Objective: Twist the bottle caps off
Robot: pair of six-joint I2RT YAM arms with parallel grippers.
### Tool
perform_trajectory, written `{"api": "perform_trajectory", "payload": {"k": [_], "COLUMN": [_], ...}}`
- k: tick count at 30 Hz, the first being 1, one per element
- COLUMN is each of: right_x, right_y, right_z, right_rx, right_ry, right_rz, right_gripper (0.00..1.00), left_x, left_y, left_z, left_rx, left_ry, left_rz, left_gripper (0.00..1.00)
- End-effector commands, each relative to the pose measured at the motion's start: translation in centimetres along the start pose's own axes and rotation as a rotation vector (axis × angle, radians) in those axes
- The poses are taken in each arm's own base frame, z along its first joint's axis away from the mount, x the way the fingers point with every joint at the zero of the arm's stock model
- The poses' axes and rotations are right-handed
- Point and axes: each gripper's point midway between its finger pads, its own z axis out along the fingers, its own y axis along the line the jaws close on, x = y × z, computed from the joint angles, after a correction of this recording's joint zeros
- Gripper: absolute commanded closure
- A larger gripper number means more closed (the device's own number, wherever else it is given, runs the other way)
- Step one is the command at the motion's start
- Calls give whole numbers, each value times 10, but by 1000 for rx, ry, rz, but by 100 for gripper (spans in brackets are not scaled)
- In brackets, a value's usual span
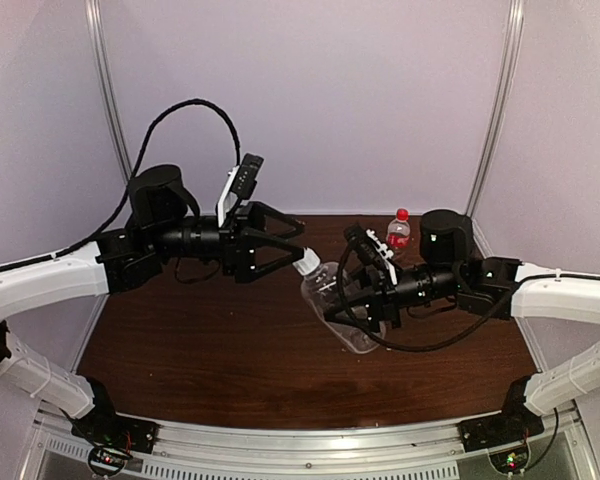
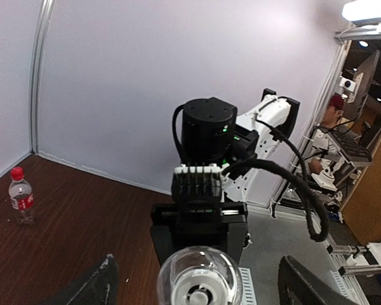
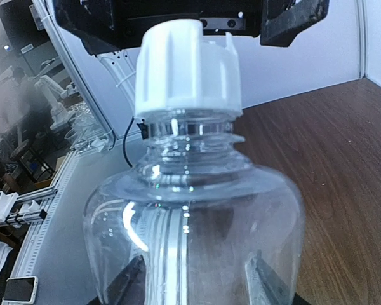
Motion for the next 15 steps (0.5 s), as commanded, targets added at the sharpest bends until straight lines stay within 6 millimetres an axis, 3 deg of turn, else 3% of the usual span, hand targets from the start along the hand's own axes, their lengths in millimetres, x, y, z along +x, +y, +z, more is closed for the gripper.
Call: {"api": "perform_trajectory", "payload": {"k": [1,6,15], "right_x": [-20,-22,-26], "right_y": [23,26,28], "right_z": [2,4,3], "right_rx": [-144,-172,-180], "right_ry": [-34,-34,-48], "right_rz": [-22,-18,-23], "right_gripper": [60,60,60], "left_x": [-3,0,13], "left_y": [-30,-34,-31], "left_z": [2,9,8], "left_rx": [214,300,298], "left_ry": [-16,-26,-18], "left_rz": [84,69,54], "left_gripper": [12,21,41]}}
